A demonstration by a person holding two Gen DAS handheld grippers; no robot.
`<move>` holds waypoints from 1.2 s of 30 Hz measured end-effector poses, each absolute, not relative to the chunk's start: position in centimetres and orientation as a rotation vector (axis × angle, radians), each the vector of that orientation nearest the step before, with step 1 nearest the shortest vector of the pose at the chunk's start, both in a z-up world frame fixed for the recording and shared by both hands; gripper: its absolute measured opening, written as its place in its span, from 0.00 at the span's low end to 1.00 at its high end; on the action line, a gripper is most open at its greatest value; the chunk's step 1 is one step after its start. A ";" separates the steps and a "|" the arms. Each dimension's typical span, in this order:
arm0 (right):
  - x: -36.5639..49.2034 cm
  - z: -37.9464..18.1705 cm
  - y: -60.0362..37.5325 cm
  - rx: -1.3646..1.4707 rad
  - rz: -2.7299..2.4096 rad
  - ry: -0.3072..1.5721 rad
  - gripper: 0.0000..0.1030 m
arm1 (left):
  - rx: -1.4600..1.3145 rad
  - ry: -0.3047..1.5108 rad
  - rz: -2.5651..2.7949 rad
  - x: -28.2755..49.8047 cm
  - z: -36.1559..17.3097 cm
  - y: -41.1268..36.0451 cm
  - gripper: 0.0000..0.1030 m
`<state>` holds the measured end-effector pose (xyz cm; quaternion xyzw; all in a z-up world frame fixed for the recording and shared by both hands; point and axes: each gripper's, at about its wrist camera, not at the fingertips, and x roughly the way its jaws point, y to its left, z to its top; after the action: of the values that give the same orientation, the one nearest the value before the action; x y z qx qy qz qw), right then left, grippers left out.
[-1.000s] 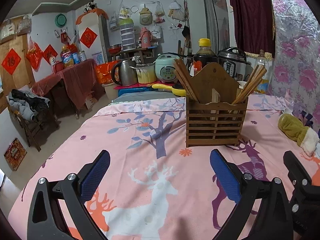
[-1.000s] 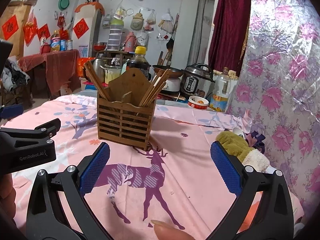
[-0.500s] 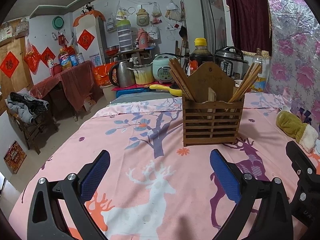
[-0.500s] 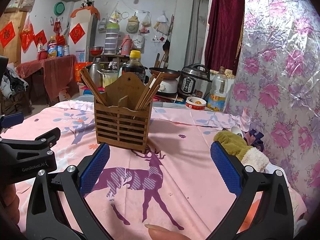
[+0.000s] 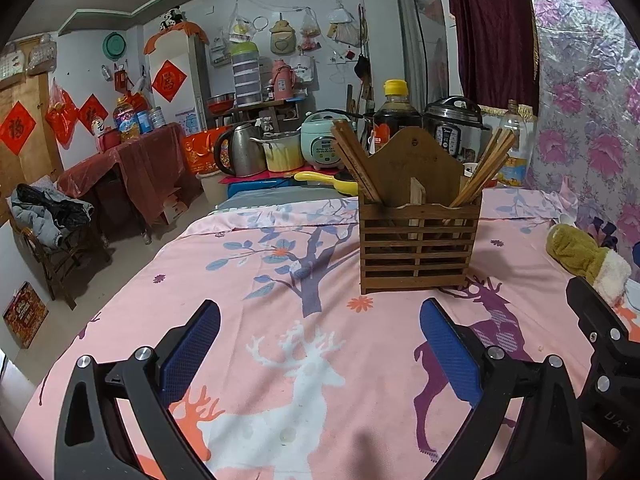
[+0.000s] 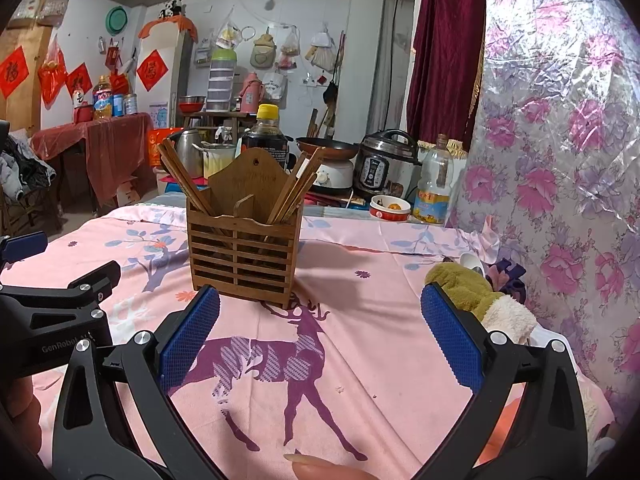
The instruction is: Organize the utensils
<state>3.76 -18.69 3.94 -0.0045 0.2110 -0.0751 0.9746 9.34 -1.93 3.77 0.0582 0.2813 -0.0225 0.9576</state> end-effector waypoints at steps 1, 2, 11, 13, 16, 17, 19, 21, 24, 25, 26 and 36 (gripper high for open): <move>3.8 3.9 -18.7 -0.009 -0.152 0.425 0.94 | 0.116 0.571 -0.045 9.3 3.8 -1.9 0.95; 3.8 3.9 -18.7 -0.010 -0.152 0.425 0.94 | 0.116 0.571 -0.046 9.3 3.8 -1.8 0.95; 3.7 4.0 -18.8 -0.009 -0.153 0.425 0.94 | 0.125 0.566 -0.043 9.3 3.9 -1.9 0.95; 3.7 4.0 -18.8 -0.010 -0.153 0.424 0.94 | 0.127 0.565 -0.042 9.3 3.9 -1.9 0.95; 3.7 4.0 -18.8 -0.010 -0.152 0.425 0.94 | 0.130 0.563 -0.042 9.3 3.9 -1.9 0.95; 3.7 4.0 -18.8 -0.010 -0.153 0.424 0.94 | 0.129 0.563 -0.042 9.2 3.9 -1.9 0.95; 3.7 4.0 -18.8 -0.010 -0.154 0.423 0.94 | 0.130 0.563 -0.043 9.3 3.9 -1.9 0.95; 3.7 4.0 -18.8 -0.008 -0.154 0.422 0.94 | 0.131 0.563 -0.042 9.3 3.9 -2.0 0.95; 3.7 4.3 -19.0 -0.006 -0.157 0.419 0.94 | 0.130 0.563 -0.041 9.2 3.9 -2.0 0.95; 3.7 4.4 -19.0 -0.005 -0.159 0.418 0.94 | 0.131 0.562 -0.040 9.3 3.9 -1.9 0.95; 3.7 4.4 -19.0 -0.005 -0.158 0.418 0.94 | 0.131 0.561 -0.040 9.3 3.9 -1.9 0.95; 3.7 4.4 -19.1 -0.005 -0.161 0.417 0.94 | 0.133 0.554 -0.041 9.1 3.9 -1.9 0.95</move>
<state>3.71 -19.08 4.44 -0.0025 0.2069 -0.0797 0.9751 9.11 -1.86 3.94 0.0657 0.2734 -0.0200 0.9594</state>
